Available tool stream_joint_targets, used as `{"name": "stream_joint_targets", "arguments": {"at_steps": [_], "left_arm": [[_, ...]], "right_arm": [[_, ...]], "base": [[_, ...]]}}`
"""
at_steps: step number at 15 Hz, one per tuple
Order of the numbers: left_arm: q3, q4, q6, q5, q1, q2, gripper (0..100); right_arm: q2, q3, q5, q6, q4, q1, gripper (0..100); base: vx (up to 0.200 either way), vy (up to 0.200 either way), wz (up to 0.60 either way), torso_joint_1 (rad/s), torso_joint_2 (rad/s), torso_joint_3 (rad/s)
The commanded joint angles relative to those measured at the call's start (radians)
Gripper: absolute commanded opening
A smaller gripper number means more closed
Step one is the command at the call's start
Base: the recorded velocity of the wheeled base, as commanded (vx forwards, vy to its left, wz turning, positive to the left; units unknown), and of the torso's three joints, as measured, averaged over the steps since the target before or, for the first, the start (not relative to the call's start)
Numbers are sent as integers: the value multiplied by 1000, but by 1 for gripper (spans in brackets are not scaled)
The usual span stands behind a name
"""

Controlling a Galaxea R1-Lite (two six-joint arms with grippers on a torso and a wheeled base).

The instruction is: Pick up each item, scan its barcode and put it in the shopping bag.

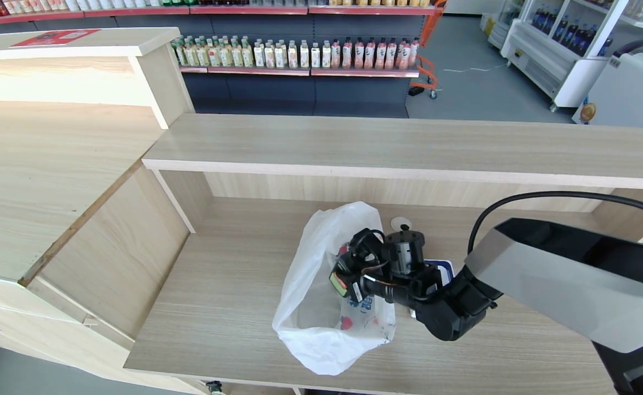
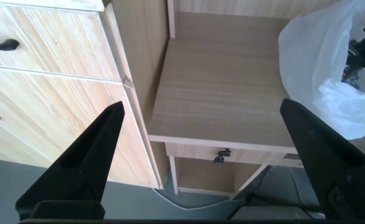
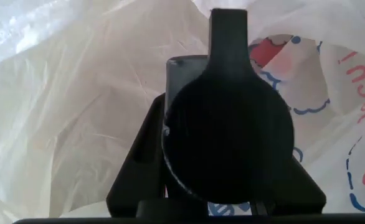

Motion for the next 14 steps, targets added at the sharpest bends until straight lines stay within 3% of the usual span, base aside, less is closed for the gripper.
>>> {"name": "stream_joint_targets", "arguments": {"at_steps": [1, 7, 10, 12, 14], "left_arm": [[0, 0, 0, 1, 0, 0, 100], [0, 0, 0, 1, 0, 0, 100], [0, 0, 0, 1, 0, 0, 100], [0, 0, 0, 1, 0, 0, 100], [0, 0, 0, 1, 0, 0, 100]], "right_arm": [[2, -24, 3, 14, -2, -3, 100], [-168, -33, 74, 393, 38, -8, 100], [-294, 11, 71, 485, 128, -72, 100], [-456, 103, 66, 567, 191, -105, 100], [-642, 263, 71, 565, 216, -138, 100]], "base": [[0, 0, 0, 0, 0, 0], [0, 0, 0, 0, 0, 0], [0, 0, 0, 0, 0, 0], [0, 0, 0, 0, 0, 0], [0, 0, 0, 0, 0, 0]]}}
